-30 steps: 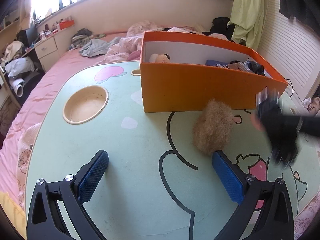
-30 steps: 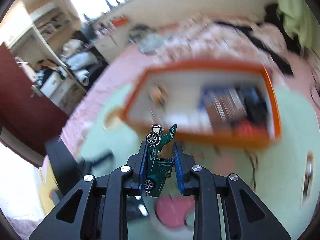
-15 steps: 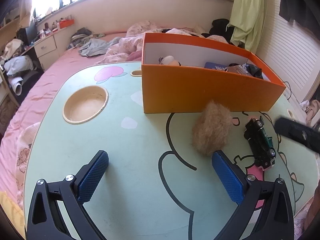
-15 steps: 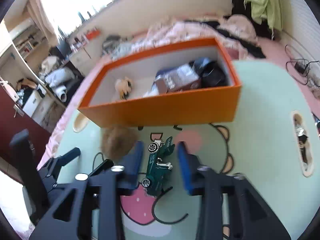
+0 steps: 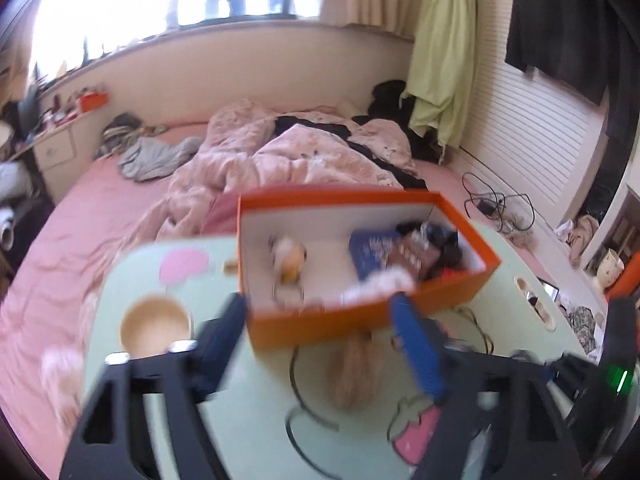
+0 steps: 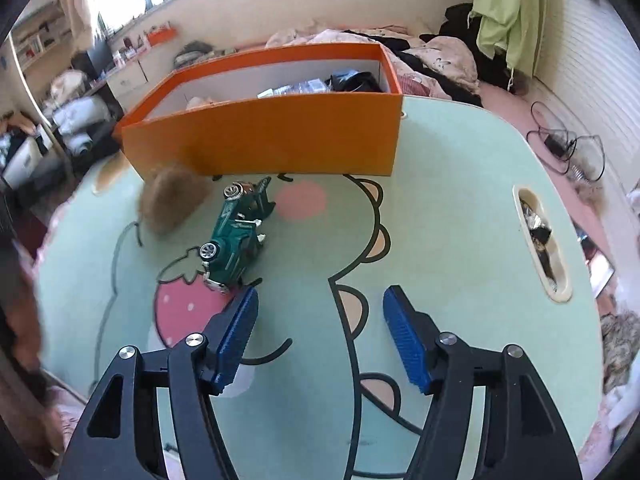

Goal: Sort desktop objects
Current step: 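Reach into the box and grasp the cartoon figure keychain with the left gripper, then lift the keychain out and set it beside the brown pompom with the left gripper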

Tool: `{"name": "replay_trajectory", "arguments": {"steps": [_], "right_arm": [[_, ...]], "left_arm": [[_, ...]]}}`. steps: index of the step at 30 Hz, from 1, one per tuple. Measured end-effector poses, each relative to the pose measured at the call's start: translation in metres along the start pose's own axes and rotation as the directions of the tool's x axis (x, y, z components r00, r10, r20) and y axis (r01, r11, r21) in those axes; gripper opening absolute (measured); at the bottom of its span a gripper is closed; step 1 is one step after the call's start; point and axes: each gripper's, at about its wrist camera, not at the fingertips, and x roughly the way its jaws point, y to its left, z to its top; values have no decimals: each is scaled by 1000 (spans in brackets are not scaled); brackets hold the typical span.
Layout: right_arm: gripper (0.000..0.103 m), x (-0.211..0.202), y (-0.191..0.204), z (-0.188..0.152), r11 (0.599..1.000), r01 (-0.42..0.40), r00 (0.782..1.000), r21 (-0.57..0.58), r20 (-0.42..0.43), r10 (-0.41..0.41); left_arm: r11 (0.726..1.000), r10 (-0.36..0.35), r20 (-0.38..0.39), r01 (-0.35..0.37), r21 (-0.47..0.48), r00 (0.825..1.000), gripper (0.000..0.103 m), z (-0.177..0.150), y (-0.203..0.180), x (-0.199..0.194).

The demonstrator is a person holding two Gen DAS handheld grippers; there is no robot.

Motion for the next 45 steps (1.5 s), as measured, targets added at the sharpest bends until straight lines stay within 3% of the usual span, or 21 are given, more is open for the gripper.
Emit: {"name": "replay_trajectory", "arguments": {"steps": [2,4,6,9,12,15,18,21,32,37,41,45], "right_arm": [[78,2,6,-2,999,18,1000,-28,-1,-18],[80,2,5,-4,999,17,1000,-28,0,-17],[80,2,1,-6,1000,13,1000,-19,3,-13],[81,1,0,-5,1000,8,1000,-5,4,-8],[81,1,-1,-4,1000,7,1000,-4,4,-7],[81,2,0,-4,1000,4,1000,-2,4,-4],[81,2,-1,-3,1000,1,1000,2,6,-1],[82,3,-3,-2,1000,0,1000,3,6,0],[83,3,-6,2,1000,-6,1000,6,6,6],[83,3,-6,3,1000,-10,1000,7,7,10],[83,2,-5,3,1000,-9,1000,6,7,9],[83,2,-5,2,1000,-10,1000,6,8,10]], "left_arm": [[999,-31,-56,32,17,998,34,23,0,15],[998,-52,-139,55,19,989,28,46,2,41],[999,-5,-186,15,50,982,28,57,-3,63],[982,146,-207,-117,145,967,28,60,-14,92],[980,180,-273,-149,132,945,27,53,-10,117],[958,256,-258,-209,195,932,28,48,-14,127],[951,274,-276,-216,221,921,30,49,-19,134],[927,320,-289,-236,290,902,32,44,-29,141],[919,322,-309,-218,327,895,39,46,-30,147],[918,315,-269,-220,331,910,32,43,-30,139],[944,225,-247,-149,294,943,32,41,-28,124],[984,100,-181,-70,164,978,32,53,-16,93]]}}
